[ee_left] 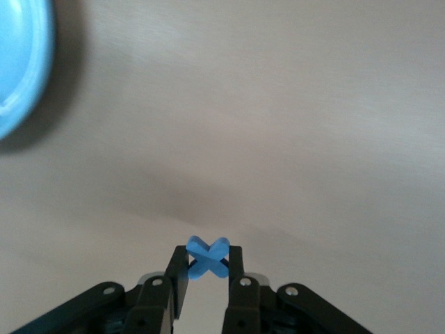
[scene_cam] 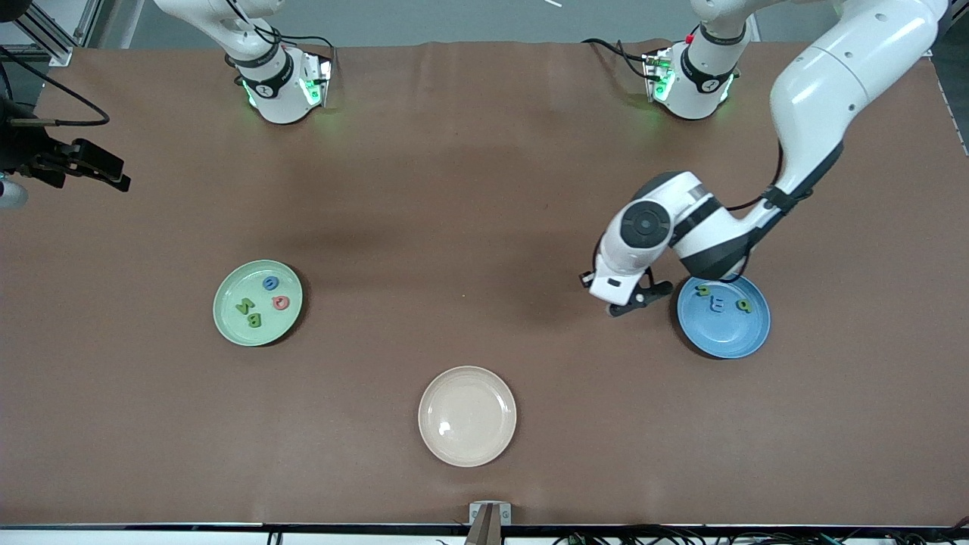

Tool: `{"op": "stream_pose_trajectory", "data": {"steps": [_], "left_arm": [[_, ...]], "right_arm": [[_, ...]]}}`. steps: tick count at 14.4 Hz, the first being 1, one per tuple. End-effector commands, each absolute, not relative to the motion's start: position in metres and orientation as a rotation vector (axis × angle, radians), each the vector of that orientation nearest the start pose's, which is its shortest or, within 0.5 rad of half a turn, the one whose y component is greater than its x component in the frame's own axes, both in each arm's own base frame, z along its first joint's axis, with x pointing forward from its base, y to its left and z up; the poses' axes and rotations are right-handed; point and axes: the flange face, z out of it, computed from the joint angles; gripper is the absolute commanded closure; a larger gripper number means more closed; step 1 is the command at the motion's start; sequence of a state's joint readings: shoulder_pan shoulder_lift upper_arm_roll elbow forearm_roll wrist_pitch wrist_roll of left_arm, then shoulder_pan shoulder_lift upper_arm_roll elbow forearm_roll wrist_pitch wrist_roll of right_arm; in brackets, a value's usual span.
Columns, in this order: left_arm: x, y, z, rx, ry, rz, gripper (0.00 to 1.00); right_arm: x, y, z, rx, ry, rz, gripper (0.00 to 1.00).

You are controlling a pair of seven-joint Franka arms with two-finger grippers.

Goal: Sort upper and lower case letters into plates
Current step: 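Carry the blue x with the left gripper over the blue plate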

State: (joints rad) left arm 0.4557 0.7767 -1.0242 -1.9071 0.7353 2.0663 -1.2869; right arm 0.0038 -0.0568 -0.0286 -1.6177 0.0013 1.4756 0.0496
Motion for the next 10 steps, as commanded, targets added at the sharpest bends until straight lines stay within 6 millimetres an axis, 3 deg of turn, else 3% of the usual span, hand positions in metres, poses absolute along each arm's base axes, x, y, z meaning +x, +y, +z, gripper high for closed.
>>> {"op": "stream_pose_trajectory", "data": {"steps": [1, 7, 10], "left_arm": [[0.541, -0.22, 0.238, -3.037, -0.464, 0.204, 0.98], [0.557, -0.112, 0.244, -3.117, -0.206, 0.235, 0.97], [0.564, -0.08, 0.246, -3.141, -0.066, 0.231, 0.97]], "right_arm": [[0.513, -0.01, 0.629, -3.099, 0.113, 0.125, 0.0], [0.507, -0.008, 0.627, -3.079, 0.082, 0.093, 0.0], [0.509, -0.016, 0.627, -3.089, 0.005, 0.073, 0.0]]}}
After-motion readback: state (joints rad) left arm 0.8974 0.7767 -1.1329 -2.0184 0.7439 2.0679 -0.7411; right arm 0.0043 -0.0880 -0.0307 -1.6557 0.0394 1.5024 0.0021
